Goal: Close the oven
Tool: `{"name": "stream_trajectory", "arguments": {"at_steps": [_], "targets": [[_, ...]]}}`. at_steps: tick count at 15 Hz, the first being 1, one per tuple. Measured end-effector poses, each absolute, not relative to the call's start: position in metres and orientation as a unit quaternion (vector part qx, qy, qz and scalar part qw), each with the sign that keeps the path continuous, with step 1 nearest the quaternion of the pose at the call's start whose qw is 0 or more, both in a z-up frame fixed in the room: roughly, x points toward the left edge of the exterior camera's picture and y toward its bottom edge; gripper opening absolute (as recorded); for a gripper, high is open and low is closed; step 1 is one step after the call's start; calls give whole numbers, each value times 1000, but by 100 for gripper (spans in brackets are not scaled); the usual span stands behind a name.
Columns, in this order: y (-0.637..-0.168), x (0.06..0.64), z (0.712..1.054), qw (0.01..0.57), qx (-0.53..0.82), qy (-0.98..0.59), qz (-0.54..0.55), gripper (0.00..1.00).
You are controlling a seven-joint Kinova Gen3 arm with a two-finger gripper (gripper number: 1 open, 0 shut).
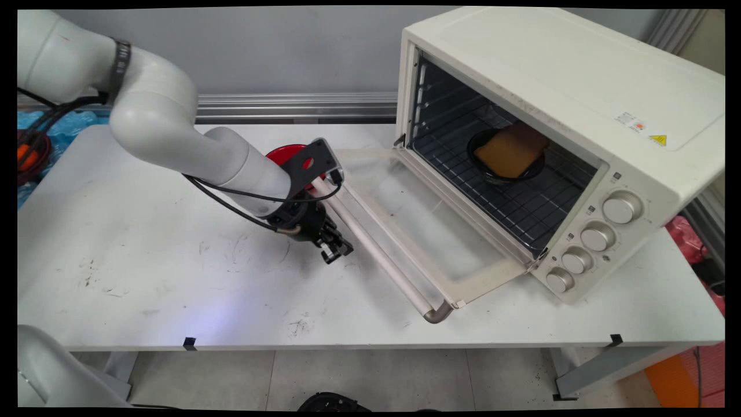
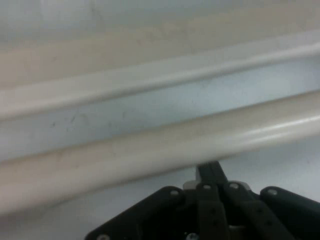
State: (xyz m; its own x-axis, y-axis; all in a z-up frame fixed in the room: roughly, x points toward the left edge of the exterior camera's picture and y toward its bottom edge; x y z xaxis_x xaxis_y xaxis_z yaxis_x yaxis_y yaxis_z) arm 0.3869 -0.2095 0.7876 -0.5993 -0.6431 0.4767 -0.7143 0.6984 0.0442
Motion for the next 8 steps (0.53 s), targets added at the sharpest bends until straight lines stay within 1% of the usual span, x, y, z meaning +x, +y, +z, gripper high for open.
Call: {"name": "stream_trajectory", "arguments": {"at_steps": [8], "targets": [[-223, 377, 780, 254, 375, -887, 90, 0]]}}
